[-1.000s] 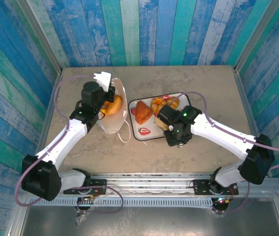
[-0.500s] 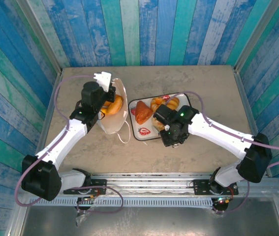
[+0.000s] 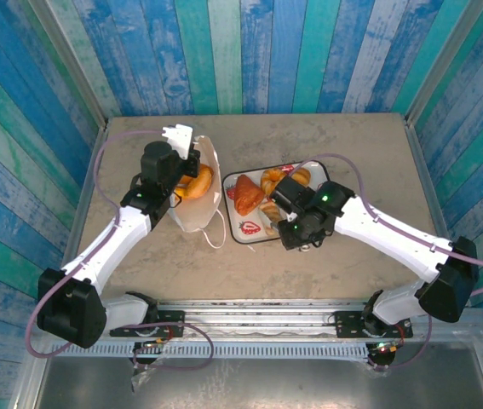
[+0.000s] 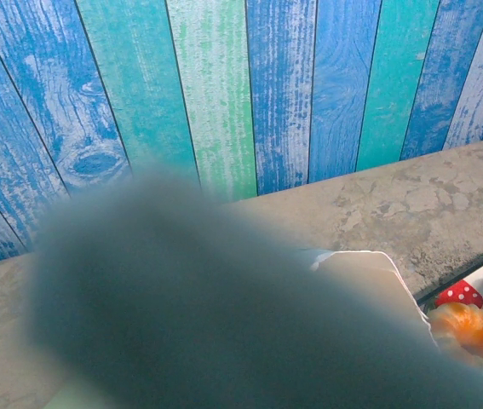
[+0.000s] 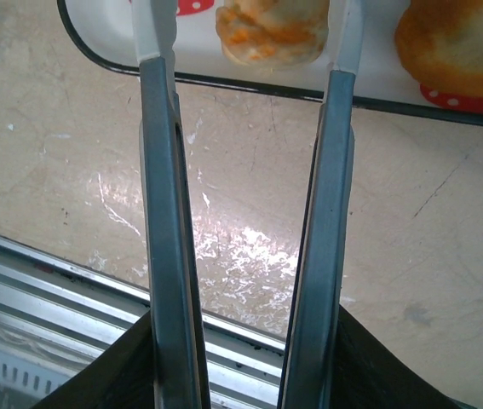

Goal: Take the fake bread out of the paper bag

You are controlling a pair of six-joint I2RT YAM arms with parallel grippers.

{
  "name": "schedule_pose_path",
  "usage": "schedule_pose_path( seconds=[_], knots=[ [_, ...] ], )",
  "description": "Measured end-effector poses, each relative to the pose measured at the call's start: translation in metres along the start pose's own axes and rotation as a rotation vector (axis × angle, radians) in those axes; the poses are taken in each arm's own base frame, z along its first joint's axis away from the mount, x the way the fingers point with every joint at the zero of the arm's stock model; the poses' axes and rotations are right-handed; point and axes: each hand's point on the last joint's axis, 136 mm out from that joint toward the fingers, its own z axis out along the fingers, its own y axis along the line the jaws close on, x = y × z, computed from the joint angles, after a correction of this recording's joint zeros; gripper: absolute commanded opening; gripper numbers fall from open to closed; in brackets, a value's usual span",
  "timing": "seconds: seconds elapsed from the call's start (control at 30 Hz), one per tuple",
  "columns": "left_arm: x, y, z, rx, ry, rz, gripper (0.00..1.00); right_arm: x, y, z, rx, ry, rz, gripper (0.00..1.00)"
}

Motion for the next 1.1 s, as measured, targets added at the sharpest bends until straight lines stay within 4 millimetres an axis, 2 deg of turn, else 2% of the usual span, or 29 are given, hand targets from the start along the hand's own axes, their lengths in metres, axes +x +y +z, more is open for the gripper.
schedule_pose_path(
  seconds=[0.23, 0.57, 0.97, 1.1],
  knots=[
    [0.0, 0.0, 0.0, 0.0, 0.0, 0.0, 0.0, -0.006, -0.009, 0.001, 0.009, -0.003, 0.025, 0.46],
    [0.0, 0.0, 0.0, 0.001, 0.0, -0.004, 0.0, -0.015, -0.018, 0.014, 0.026, 0.024, 0.016, 0.46],
    [-0.002, -0.001, 0.0, 0.003, -0.007, -0.004, 0.0, -0.021, -0.011, 0.034, -0.011, 0.068, -0.022, 0.46],
    [-0.002, -0.001, 0.0, 0.003, -0.007, -0.004, 0.0, -0.021, -0.013, 0.038, -0.003, 0.081, -0.02, 0.41]
  ],
)
